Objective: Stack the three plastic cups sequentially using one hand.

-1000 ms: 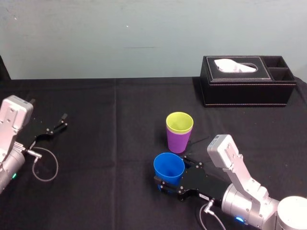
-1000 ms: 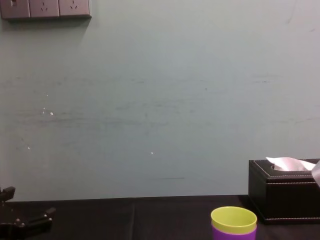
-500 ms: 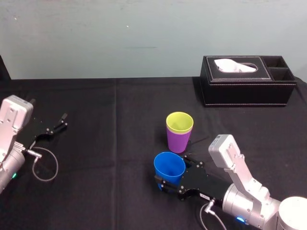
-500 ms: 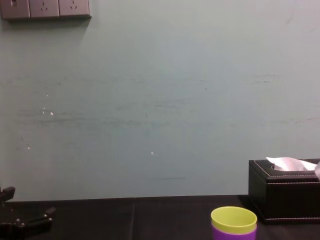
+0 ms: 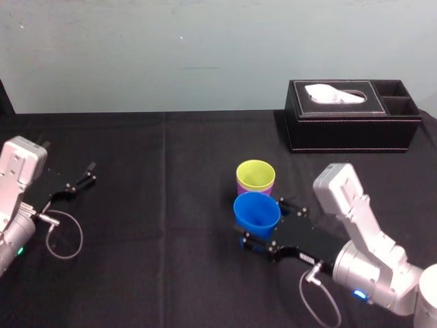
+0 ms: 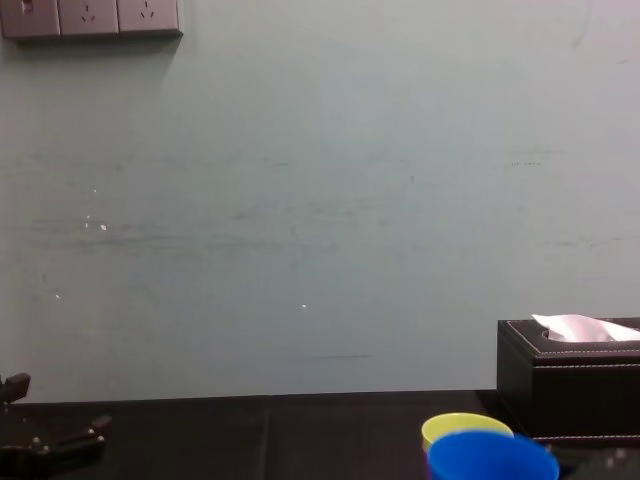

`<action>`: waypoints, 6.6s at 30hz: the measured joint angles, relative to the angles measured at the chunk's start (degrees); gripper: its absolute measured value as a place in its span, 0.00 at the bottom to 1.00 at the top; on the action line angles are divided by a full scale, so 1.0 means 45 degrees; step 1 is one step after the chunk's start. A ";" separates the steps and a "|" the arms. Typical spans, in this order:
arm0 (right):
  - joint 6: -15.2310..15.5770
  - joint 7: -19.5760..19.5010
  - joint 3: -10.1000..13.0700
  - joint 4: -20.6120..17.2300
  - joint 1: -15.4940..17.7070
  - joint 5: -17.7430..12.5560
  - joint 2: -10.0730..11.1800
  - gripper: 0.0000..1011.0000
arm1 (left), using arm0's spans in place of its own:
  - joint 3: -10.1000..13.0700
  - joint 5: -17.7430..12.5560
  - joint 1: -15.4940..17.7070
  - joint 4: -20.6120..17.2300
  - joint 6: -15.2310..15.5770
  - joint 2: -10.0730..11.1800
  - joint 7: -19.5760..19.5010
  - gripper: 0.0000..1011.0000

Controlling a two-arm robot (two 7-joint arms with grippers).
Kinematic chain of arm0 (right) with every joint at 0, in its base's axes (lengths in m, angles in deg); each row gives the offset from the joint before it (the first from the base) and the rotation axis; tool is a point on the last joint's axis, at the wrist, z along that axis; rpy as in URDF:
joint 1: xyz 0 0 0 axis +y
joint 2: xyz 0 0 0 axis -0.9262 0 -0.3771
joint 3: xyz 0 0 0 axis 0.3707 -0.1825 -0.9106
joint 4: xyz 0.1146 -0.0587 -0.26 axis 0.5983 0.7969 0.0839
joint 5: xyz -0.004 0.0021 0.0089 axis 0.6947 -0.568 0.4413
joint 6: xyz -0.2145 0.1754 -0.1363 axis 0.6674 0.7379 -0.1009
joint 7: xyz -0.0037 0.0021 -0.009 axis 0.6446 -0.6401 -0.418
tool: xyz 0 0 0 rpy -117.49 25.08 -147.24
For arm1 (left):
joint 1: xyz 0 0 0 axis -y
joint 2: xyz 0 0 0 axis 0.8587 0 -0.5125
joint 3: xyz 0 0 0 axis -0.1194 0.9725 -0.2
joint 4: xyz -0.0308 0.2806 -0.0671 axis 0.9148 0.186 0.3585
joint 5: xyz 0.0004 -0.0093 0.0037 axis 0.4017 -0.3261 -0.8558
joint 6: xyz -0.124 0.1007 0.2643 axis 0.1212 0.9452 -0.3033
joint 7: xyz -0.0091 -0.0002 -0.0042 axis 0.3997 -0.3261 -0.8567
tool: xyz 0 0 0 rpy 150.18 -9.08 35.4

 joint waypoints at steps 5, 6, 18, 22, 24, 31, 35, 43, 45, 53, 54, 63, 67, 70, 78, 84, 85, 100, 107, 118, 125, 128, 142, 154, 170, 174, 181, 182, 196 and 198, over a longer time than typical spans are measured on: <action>0.0319 -0.0067 0.0309 -0.0542 -0.0021 -0.0138 0.0096 0.72 | 0.0000 0.0000 -0.0001 0.0000 0.0000 0.0000 0.0000 1.00; 0.0415 -0.0100 0.0386 -0.0681 -0.0076 -0.0176 0.0098 0.72 | 0.0000 0.0000 0.0000 0.0000 0.0000 0.0000 0.0000 1.00; 0.1420 -0.0591 0.0703 -0.1028 -0.0839 -0.0326 -0.0270 0.72 | 0.0000 0.0000 0.0000 0.0000 0.0000 0.0000 0.0000 1.00; 0.1619 -0.0712 0.0684 -0.0950 -0.1184 -0.0271 -0.0434 0.72 | 0.0000 0.0000 0.0000 0.0000 0.0000 0.0000 0.0000 1.00; 0.1718 -0.0775 0.0631 -0.0838 -0.1386 -0.0180 -0.0538 0.72 | 0.0000 0.0000 -0.0001 0.0000 0.0001 0.0000 0.0000 1.00; 0.1970 -0.0875 0.0500 -0.0345 -0.1928 0.0017 -0.0862 0.72 | 0.0000 0.0000 -0.0001 0.0000 0.0001 -0.0001 0.0000 1.00; 0.2081 -0.0862 0.0444 0.0015 -0.2220 0.0076 -0.1013 0.72 | 0.0000 0.0000 0.0000 0.0000 0.0000 -0.0001 0.0000 1.00; 0.2271 -0.0807 0.0344 0.0783 -0.2769 0.0098 -0.1367 0.72 | 0.0000 0.0000 -0.0001 0.0000 0.0001 -0.0001 0.0000 1.00; 0.2308 -0.0774 0.0343 0.0908 -0.2842 0.0072 -0.1428 0.72 | 0.0000 0.0000 0.0000 0.0000 0.0000 0.0000 0.0000 1.00; 0.2276 -0.0717 0.0232 0.1296 -0.3063 0.0030 -0.1589 0.72 | 0.0000 0.0000 -0.0001 0.0000 0.0000 0.0000 0.0000 1.00; 0.2271 -0.0720 0.0227 0.1317 -0.3074 0.0038 -0.1595 0.72 | 0.0000 0.0000 0.0000 0.0000 0.0000 0.0000 0.0000 1.00; 0.2186 -0.0792 0.0222 0.1474 -0.3141 0.0129 -0.1648 0.72 | 0.0000 0.0000 0.0000 0.0000 0.0000 0.0000 0.0000 1.00; 0.2126 -0.0811 0.0235 0.1566 -0.3170 0.0193 -0.1671 0.72 | 0.0000 0.0000 -0.0001 0.0000 0.0000 0.0000 0.0000 1.00; 0.2087 -0.0816 0.0235 0.1649 -0.3196 0.0215 -0.1700 0.72 | 0.0000 0.0000 -0.0001 0.0000 0.0000 -0.0001 0.0000 1.00; 0.2012 -0.0803 0.0213 0.1887 -0.3275 0.0301 -0.1773 0.72 | 0.0000 0.0000 0.0000 0.0000 0.0001 0.0000 0.0000 1.00; 0.1948 -0.0770 0.0167 0.2101 -0.3362 0.0330 -0.1840 0.72 | 0.0000 0.0000 -0.0001 0.0000 0.0000 0.0000 0.0000 1.00; 0.1937 -0.0764 0.0160 0.2136 -0.3376 0.0338 -0.1850 0.72 | 0.0000 0.0000 -0.0001 0.0000 0.0000 0.0000 0.0000 1.00; 0.1798 -0.0674 0.0031 0.2666 -0.3528 0.0440 -0.2002 0.72 | 0.0000 0.0000 0.0000 0.0000 0.0000 -0.0001 0.0000 1.00; 0.1718 -0.0651 -0.0021 0.2766 -0.3469 0.0487 -0.2019 0.72 | 0.0000 0.0000 0.0000 0.0000 0.0000 0.0000 0.0000 1.00; 0.1727 -0.0650 -0.0009 0.2744 -0.3473 0.0483 -0.2014 0.74 | 0.0000 0.0000 0.0000 0.0000 0.0000 0.0000 0.0000 1.00; 0.1733 -0.0653 0.0000 0.2730 -0.3473 0.0478 -0.2006 0.92 | 0.0000 0.0000 0.0000 0.0000 0.0000 0.0000 0.0000 1.00; 0.1735 -0.0653 0.0004 0.2727 -0.3474 0.0477 -0.2006 0.99 | 0.0000 0.0000 0.0000 0.0000 0.0001 0.0000 0.0000 1.00; 0.1749 -0.0653 0.0008 0.2717 -0.3473 0.0463 -0.2006 0.99 | 0.0000 0.0000 0.0000 0.0000 0.0000 0.0000 0.0000 1.00; 0.1150 -0.0575 0.0346 0.1992 -0.2708 0.0317 -0.1652 0.99 | 0.0000 0.0000 0.0000 0.0000 0.0000 0.0000 0.0000 1.00; 0.0080 -0.1505 0.2000 0.1777 -0.1597 0.0084 -0.1369 0.99 | -0.0001 0.0000 -0.0001 0.0000 0.0000 0.0000 0.0000 1.00; -0.0100 -0.1653 0.2238 0.1969 -0.1470 0.0199 -0.1362 0.99 | 0.0000 0.0000 -0.0001 0.0000 0.0001 0.0000 0.0000 1.00; -0.0509 -0.2126 0.2672 0.2559 -0.1336 0.0688 -0.1466 0.99 | 0.0000 -0.0001 -0.0001 0.0000 0.0000 0.0000 0.0000 1.00; -0.0585 -0.2176 0.2775 0.2723 -0.1335 0.0768 -0.1489 0.99 | -0.0001 0.0000 0.0000 0.0000 0.0000 0.0000 0.0000 1.00; -0.0703 -0.2241 0.2899 0.2990 -0.1335 0.0906 -0.1520 0.99 | 0.0000 0.0000 -0.0001 -0.0001 0.0000 -0.0001 0.0000 1.00; -0.0695 -0.2238 0.2892 0.2967 -0.1333 0.0902 -0.1516 0.99 | 0.0000 0.0000 -0.0001 0.0000 0.0000 0.0000 0.0000 1.00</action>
